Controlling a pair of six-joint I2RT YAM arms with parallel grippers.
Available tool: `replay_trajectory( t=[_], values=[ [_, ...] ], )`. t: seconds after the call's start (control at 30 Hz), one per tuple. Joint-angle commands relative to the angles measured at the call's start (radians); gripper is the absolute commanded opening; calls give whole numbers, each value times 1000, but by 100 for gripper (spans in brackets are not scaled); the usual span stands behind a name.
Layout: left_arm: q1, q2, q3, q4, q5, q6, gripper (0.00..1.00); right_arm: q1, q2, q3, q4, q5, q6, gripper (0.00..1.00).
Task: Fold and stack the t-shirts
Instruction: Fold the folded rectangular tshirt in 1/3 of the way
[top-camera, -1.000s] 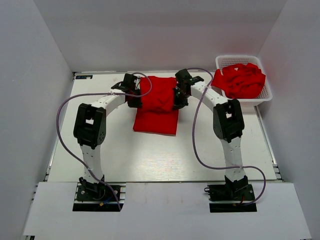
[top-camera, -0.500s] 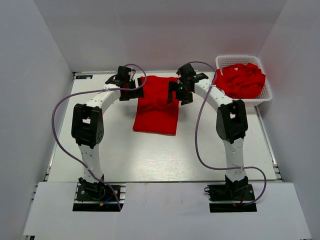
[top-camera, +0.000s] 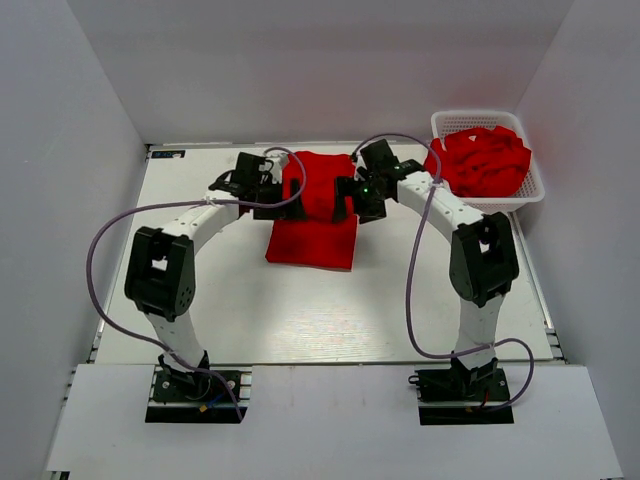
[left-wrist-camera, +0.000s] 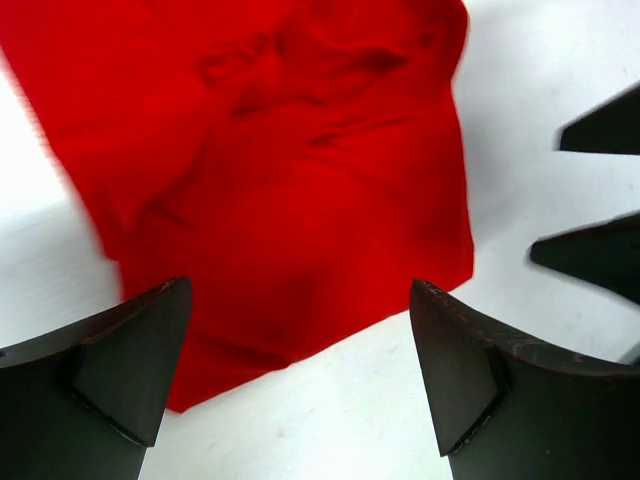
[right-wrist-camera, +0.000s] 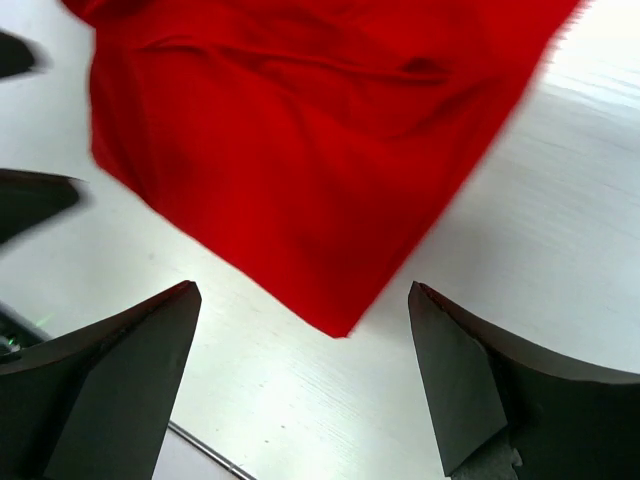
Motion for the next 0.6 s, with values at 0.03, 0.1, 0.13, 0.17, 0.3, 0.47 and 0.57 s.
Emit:
replay_trajectory(
  t=[0.03, 0.1, 0.13, 0.17, 0.3, 0.47, 0.57],
  values=[
    [-20, 38, 15, 61, 126, 19, 100, 25, 43, 11, 114, -122, -9, 90],
    [-20, 76, 29, 87, 152, 19, 100, 29, 56, -6, 151, -147, 8, 90],
    [-20, 88, 47, 87, 152, 19, 100, 29, 60, -9, 198, -159, 14, 90],
    [-20, 102, 58, 87, 152, 19, 100, 26, 63, -18, 220, -162, 24, 90],
    [-20, 174, 97, 76, 140, 19, 100, 22, 88, -32, 295, -159, 45, 90],
    [2, 219, 121, 138, 150, -24, 100, 19, 134, -31, 329, -164, 64, 90],
    [2, 252, 173, 127, 113, -33, 100, 12, 143, -41, 363, -141, 71, 90]
  ],
)
